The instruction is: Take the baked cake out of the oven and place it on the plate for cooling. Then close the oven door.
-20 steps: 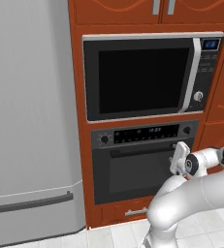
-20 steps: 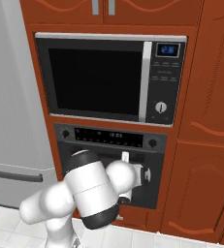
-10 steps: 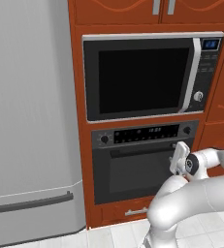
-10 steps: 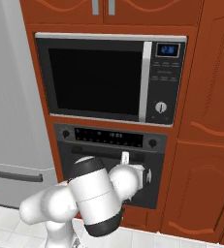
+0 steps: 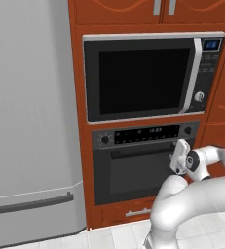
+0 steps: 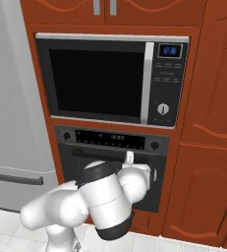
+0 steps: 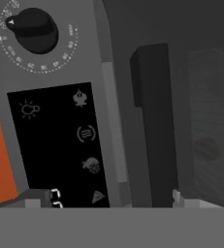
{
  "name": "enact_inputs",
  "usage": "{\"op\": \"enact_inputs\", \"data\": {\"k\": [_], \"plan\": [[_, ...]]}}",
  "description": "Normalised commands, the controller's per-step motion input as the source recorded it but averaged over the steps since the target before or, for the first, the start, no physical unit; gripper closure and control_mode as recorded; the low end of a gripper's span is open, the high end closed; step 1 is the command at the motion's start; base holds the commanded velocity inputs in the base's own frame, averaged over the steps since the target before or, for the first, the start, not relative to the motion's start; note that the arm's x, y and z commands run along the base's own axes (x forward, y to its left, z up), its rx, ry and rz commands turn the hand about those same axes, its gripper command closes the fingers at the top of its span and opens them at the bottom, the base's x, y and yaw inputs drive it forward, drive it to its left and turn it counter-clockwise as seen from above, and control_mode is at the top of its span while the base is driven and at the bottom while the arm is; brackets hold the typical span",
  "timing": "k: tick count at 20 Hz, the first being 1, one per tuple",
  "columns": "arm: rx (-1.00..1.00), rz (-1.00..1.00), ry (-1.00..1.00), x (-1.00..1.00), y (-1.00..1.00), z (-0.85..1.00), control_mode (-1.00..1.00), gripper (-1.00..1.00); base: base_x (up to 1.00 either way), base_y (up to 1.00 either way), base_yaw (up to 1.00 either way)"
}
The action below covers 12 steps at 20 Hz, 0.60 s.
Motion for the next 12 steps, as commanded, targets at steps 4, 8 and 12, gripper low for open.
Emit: {"op": "enact_inputs", "data": {"k": [4, 8, 12], "plan": [[0.06, 0.09, -0.05, 0.12, -0.58, -0.12, -1.0, -1.0, 0.0, 0.0, 0.0], [0.04, 0.08, -0.05, 0.0, -0.52, -0.13, -1.0, -1.0, 0.0, 0.0, 0.0], [0.0, 0.03, -0.02, 0.0, -0.27, -0.07, -1.0, -1.0, 0.0, 0.0, 0.0]]}}
